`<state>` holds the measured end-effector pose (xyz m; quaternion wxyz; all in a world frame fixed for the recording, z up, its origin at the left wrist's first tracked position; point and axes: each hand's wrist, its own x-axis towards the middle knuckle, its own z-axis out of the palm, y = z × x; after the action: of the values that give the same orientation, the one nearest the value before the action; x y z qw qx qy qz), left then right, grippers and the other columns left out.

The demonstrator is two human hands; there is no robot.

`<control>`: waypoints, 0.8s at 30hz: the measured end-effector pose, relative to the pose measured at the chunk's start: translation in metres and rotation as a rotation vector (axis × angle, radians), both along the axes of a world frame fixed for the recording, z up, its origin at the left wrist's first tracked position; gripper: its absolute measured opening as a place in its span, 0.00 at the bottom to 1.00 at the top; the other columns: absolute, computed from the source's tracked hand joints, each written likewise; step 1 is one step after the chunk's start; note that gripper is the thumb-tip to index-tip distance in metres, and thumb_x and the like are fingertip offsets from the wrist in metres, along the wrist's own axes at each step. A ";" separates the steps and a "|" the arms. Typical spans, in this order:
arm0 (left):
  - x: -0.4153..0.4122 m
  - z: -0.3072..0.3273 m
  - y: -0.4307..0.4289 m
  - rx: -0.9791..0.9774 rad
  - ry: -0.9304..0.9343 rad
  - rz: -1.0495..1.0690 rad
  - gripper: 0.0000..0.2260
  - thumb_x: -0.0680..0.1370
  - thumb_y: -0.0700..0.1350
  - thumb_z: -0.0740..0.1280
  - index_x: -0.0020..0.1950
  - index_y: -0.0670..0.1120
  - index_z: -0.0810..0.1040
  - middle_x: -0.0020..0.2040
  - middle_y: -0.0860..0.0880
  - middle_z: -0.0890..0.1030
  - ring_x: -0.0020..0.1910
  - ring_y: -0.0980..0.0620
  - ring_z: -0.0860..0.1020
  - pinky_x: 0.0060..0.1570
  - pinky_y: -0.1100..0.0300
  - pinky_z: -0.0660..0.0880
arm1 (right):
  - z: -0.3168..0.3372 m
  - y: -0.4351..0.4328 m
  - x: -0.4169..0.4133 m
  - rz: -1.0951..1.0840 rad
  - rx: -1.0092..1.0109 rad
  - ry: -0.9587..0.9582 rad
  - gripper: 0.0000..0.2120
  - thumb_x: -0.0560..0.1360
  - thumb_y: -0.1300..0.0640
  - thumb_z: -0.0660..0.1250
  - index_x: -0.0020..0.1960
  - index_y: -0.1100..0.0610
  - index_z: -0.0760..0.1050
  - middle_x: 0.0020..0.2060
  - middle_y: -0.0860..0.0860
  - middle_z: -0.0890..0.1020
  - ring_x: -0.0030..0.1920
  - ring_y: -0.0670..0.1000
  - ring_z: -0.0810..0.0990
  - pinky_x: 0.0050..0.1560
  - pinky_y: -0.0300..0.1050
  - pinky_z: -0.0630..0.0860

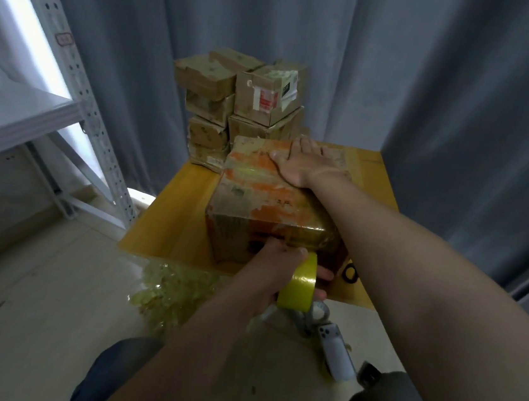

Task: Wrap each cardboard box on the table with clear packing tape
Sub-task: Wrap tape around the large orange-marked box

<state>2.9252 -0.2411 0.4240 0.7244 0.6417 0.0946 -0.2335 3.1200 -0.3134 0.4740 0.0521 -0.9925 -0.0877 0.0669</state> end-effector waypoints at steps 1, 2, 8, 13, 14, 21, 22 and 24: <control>0.001 -0.004 0.000 -0.005 -0.002 0.007 0.14 0.87 0.44 0.57 0.72 0.42 0.62 0.46 0.43 0.88 0.34 0.45 0.85 0.30 0.57 0.81 | 0.000 0.001 0.003 -0.003 -0.005 0.002 0.42 0.82 0.31 0.40 0.84 0.58 0.40 0.84 0.54 0.42 0.84 0.54 0.39 0.82 0.57 0.40; 0.002 -0.005 0.000 -0.001 -0.004 0.012 0.15 0.87 0.44 0.57 0.72 0.42 0.61 0.46 0.43 0.88 0.34 0.45 0.85 0.31 0.57 0.81 | 0.000 0.002 0.005 -0.003 -0.008 0.008 0.42 0.82 0.30 0.40 0.84 0.58 0.39 0.84 0.54 0.41 0.83 0.54 0.39 0.82 0.57 0.39; 0.004 -0.008 -0.004 0.017 -0.007 0.035 0.15 0.88 0.45 0.55 0.71 0.39 0.68 0.44 0.46 0.88 0.33 0.48 0.85 0.28 0.59 0.80 | 0.003 -0.005 -0.014 0.035 0.030 0.060 0.44 0.81 0.28 0.40 0.84 0.57 0.36 0.83 0.53 0.36 0.82 0.53 0.34 0.81 0.58 0.37; 0.012 -0.005 -0.012 0.048 0.033 0.146 0.13 0.86 0.45 0.60 0.68 0.40 0.70 0.42 0.45 0.87 0.31 0.46 0.84 0.30 0.56 0.81 | -0.001 -0.012 -0.064 0.073 -0.002 0.126 0.46 0.78 0.25 0.36 0.84 0.55 0.36 0.83 0.52 0.36 0.82 0.53 0.33 0.80 0.60 0.34; 0.015 -0.006 -0.013 0.046 0.033 0.195 0.15 0.84 0.46 0.63 0.68 0.41 0.70 0.48 0.42 0.87 0.35 0.43 0.85 0.34 0.52 0.82 | -0.002 -0.013 -0.076 0.087 -0.009 0.117 0.46 0.78 0.25 0.35 0.84 0.56 0.36 0.83 0.52 0.36 0.82 0.53 0.32 0.80 0.60 0.32; 0.005 -0.010 -0.008 0.335 -0.173 0.269 0.15 0.83 0.51 0.65 0.67 0.45 0.75 0.62 0.43 0.80 0.60 0.40 0.78 0.63 0.40 0.77 | -0.012 -0.027 -0.158 0.238 0.008 -0.246 0.38 0.84 0.33 0.38 0.84 0.56 0.53 0.84 0.51 0.49 0.82 0.51 0.32 0.77 0.63 0.27; 0.002 -0.011 -0.007 0.334 -0.206 0.282 0.12 0.83 0.50 0.65 0.63 0.46 0.77 0.60 0.43 0.81 0.59 0.40 0.79 0.62 0.41 0.78 | -0.014 -0.029 -0.165 0.257 0.074 -0.310 0.35 0.85 0.34 0.40 0.84 0.54 0.55 0.84 0.50 0.51 0.82 0.51 0.34 0.78 0.62 0.28; -0.002 -0.008 -0.001 0.332 -0.281 0.315 0.07 0.83 0.50 0.65 0.51 0.48 0.79 0.53 0.43 0.83 0.55 0.41 0.81 0.57 0.48 0.78 | -0.018 -0.036 -0.177 0.270 0.305 -0.438 0.30 0.86 0.38 0.47 0.83 0.51 0.58 0.84 0.48 0.55 0.83 0.50 0.38 0.81 0.59 0.34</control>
<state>2.9235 -0.2416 0.4157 0.6425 0.7553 0.1290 -0.0078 2.9435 -0.3493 0.4555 0.1708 -0.9434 -0.2373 -0.1566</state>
